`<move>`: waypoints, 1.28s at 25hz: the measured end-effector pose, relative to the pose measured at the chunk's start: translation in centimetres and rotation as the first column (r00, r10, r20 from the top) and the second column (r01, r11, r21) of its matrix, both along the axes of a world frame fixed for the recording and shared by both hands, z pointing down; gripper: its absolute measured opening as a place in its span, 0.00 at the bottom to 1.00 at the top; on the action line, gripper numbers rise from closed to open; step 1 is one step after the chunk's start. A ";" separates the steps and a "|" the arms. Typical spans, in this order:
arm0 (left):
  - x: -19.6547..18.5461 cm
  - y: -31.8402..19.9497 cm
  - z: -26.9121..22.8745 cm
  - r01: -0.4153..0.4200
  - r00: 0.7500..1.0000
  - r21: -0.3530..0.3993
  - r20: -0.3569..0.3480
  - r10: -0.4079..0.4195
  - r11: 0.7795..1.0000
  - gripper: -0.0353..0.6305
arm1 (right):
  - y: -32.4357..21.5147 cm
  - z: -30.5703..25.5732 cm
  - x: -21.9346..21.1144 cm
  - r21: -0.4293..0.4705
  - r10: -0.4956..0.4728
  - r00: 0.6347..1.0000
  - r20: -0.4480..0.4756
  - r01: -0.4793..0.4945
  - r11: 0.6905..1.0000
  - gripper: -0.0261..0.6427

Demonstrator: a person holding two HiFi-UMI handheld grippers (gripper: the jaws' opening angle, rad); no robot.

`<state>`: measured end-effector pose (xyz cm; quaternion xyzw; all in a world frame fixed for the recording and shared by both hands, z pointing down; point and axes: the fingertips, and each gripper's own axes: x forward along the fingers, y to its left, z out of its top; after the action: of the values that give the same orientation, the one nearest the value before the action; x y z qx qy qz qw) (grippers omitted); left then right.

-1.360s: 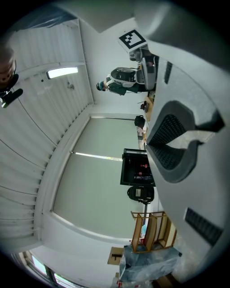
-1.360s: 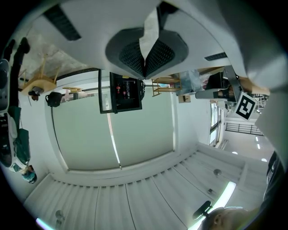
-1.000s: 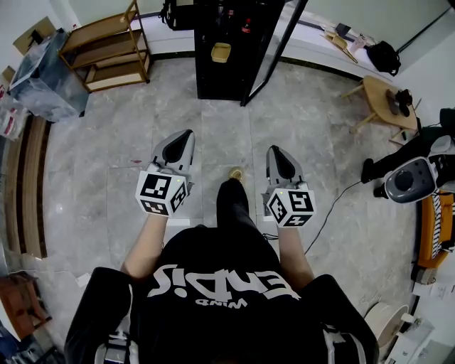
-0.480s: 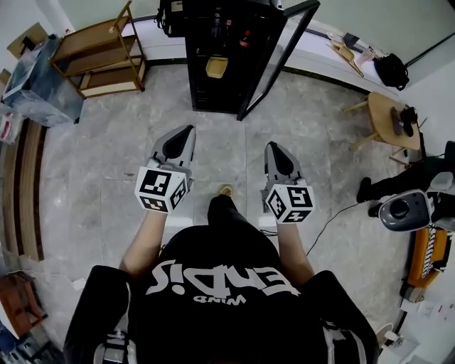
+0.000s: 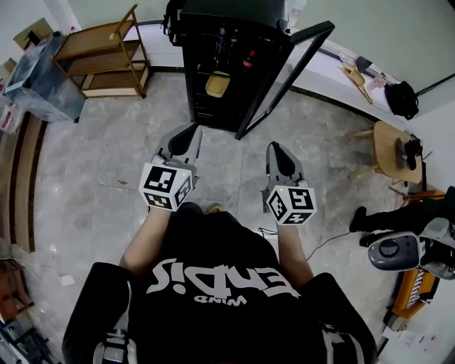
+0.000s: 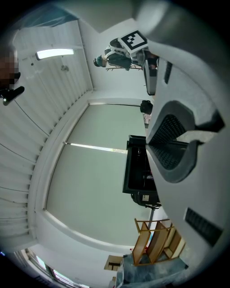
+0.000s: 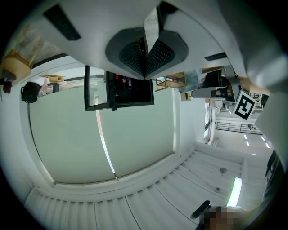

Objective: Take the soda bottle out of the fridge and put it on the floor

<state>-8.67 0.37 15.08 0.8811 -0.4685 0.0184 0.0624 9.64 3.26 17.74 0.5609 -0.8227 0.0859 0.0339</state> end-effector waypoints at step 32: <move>2.5 -18.0 2.1 -0.016 1.000 -0.025 -0.008 0.015 1.000 0.28 | -16.8 0.8 0.3 -0.027 -0.004 0.999 0.047 0.005 1.000 0.07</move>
<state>-6.13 -17.61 17.16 0.8839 -0.4611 0.0213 0.0753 9.96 -13.56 18.58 0.5565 -0.8232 0.1101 0.0224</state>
